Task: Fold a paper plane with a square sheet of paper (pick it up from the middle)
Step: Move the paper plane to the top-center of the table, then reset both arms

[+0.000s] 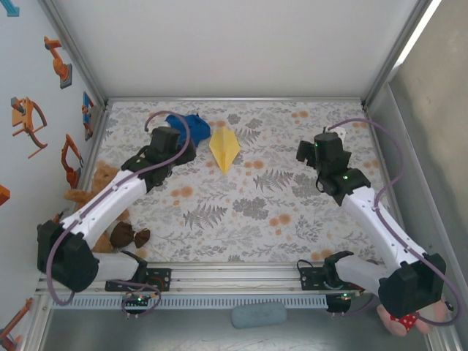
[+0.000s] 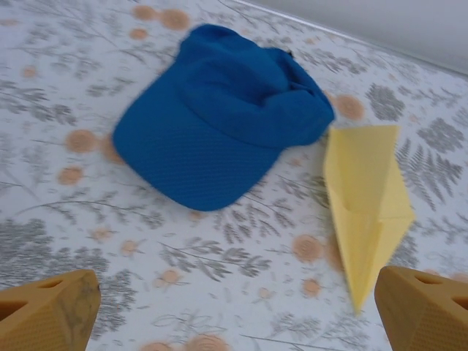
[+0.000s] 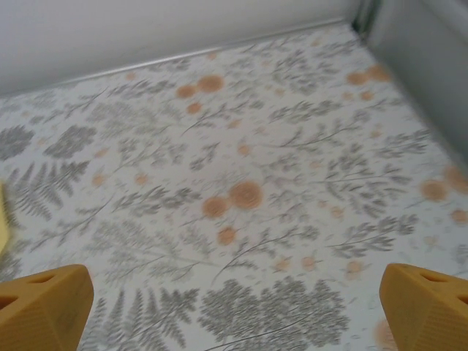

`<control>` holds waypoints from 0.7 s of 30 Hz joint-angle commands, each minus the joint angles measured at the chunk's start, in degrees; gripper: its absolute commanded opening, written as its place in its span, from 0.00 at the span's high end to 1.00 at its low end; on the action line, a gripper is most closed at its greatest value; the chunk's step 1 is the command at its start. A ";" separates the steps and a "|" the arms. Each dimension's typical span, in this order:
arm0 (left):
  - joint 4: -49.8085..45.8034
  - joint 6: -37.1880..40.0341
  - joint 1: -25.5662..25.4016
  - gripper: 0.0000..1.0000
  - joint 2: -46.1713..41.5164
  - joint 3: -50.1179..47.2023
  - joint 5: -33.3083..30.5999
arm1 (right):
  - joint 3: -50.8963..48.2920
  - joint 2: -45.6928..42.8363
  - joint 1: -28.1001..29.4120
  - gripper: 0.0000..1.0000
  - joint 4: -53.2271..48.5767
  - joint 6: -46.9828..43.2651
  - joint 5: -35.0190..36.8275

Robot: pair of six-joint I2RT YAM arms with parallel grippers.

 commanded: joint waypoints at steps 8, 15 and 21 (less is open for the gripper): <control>13.89 8.84 14.87 0.04 -12.40 -18.59 -5.10 | -12.73 -1.75 -7.57 0.01 10.62 -3.79 14.48; 31.53 21.26 18.46 0.04 -11.80 -28.74 -4.21 | -19.22 3.64 -15.80 0.01 20.00 -0.92 8.77; 43.28 26.92 20.64 0.04 -6.57 -32.73 5.05 | -22.94 7.76 -18.74 0.01 32.56 -5.05 6.29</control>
